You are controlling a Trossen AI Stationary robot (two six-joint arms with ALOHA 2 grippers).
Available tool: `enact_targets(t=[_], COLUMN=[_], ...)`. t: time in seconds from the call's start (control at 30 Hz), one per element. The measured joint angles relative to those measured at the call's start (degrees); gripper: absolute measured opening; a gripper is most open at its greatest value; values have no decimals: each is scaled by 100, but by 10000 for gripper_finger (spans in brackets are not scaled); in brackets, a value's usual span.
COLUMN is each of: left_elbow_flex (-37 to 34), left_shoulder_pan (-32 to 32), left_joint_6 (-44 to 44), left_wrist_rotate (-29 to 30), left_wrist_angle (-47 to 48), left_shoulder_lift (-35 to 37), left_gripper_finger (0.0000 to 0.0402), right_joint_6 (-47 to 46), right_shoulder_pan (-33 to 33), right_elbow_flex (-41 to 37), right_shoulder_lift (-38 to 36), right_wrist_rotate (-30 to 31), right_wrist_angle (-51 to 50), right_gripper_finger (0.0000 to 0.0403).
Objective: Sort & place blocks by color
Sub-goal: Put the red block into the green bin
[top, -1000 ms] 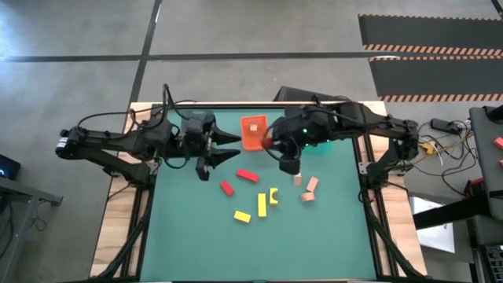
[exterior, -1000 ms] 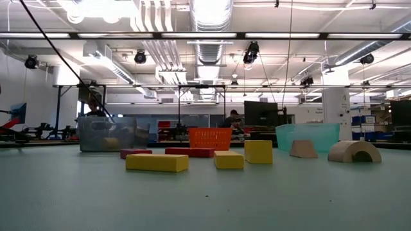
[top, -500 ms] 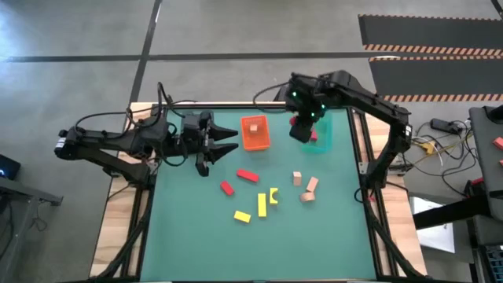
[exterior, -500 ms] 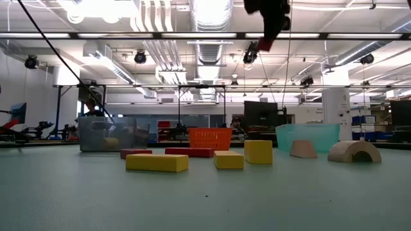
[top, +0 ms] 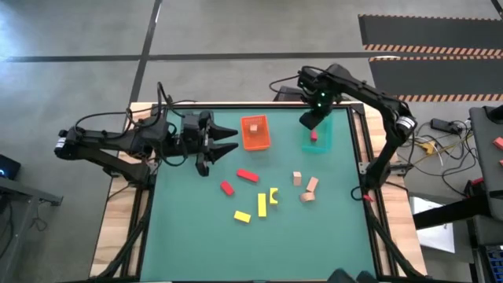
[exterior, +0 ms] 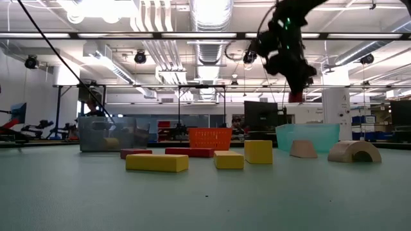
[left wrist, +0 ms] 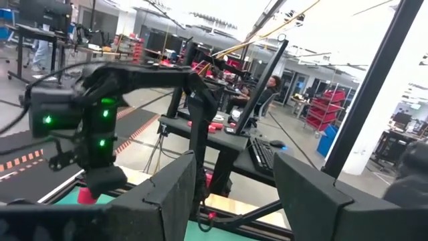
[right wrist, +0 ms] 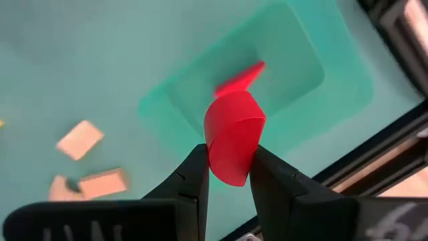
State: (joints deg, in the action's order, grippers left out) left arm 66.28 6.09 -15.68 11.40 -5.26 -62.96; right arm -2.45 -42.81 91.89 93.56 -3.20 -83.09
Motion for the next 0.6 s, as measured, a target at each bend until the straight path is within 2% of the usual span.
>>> enact_targets(t=[0.2, 0.4, 0.6], left_elbow_flex=[-1, -2, -4], left_shoulder_pan=[-9, -13, -13], left_joint_6=[0, 7, 6], left_wrist_rotate=[6, 205, 306], left_wrist_angle=[31, 31, 21], left_shoulder_lift=[0, -5, -28], left_gripper_finger=[185, 185, 185], right_joint_6=[-201, -249, -245], right_shoulder_pan=[-529, -760, -765], right_elbow_flex=[-953, -1536, -1823], right_shoulder_lift=[0, 27, 31], right_wrist_rotate=[18, 52, 548], right_wrist_angle=[880, 1543, 2089], right_gripper_finger=[72, 74, 74])
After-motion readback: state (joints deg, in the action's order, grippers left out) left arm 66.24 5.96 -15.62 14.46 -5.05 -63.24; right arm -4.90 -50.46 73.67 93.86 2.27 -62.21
